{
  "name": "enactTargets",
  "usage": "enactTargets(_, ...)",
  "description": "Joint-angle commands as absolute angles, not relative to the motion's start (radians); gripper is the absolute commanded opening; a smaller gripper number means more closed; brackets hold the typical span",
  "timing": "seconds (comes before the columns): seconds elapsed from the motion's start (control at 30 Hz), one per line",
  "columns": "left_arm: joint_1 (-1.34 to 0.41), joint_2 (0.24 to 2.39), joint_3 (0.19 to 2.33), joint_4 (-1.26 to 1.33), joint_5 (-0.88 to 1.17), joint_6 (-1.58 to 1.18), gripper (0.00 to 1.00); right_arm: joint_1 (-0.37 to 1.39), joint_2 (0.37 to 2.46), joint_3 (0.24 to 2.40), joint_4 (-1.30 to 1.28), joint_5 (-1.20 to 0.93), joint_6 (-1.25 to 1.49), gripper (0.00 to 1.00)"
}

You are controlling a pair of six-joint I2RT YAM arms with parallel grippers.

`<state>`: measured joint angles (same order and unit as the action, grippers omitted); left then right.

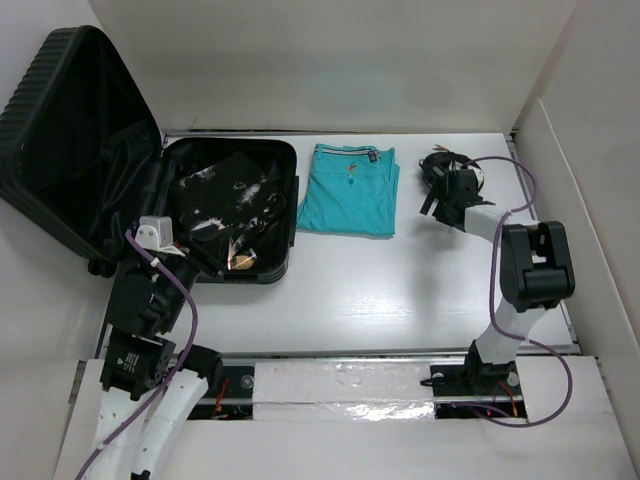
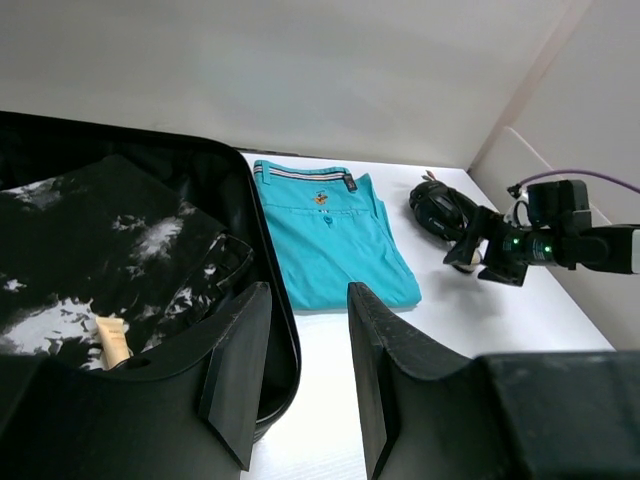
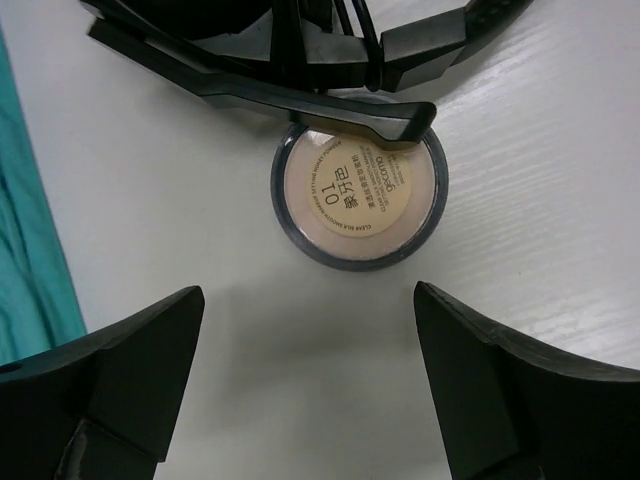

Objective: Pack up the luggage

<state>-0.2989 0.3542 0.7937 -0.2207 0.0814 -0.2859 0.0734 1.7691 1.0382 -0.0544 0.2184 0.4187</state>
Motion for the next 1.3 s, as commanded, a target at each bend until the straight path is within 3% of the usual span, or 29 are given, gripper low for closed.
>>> enactTargets(0.0,-0.295,0.35,0.802,-0.173,0.095,-0.281,0.33,0.067,1.789,1.107,-0.087,0.215,0.443,0.93)
enactTargets(0.6,-0.295,0.325,0.804,-0.175,0.091,-0.281,0.33,-0.041,1.973,1.314,-0.212,0.091,0.466,0.92)
enactTargets(0.73,-0.295,0.316,0.805,-0.172,0.095,-0.281,0.33,-0.041,1.993,1.355,-0.242,0.095,0.456,0.83)
enactTargets(0.77,-0.295,0.316,0.805,-0.173,0.094,-0.281,0.33,-0.041,1.988,1.353,-0.242,0.097,0.456,0.75)
enactTargets(0.9,-0.295,0.31,0.805,-0.173,0.095,-0.281,0.33,-0.02,1.948,1.315,-0.242,0.126,0.439,0.62)
enactTargets(1.27,-0.295,0.314,0.802,-0.17,0.103,-0.281,0.33,0.143,1.672,1.011,-0.141,0.153,0.397,0.52)
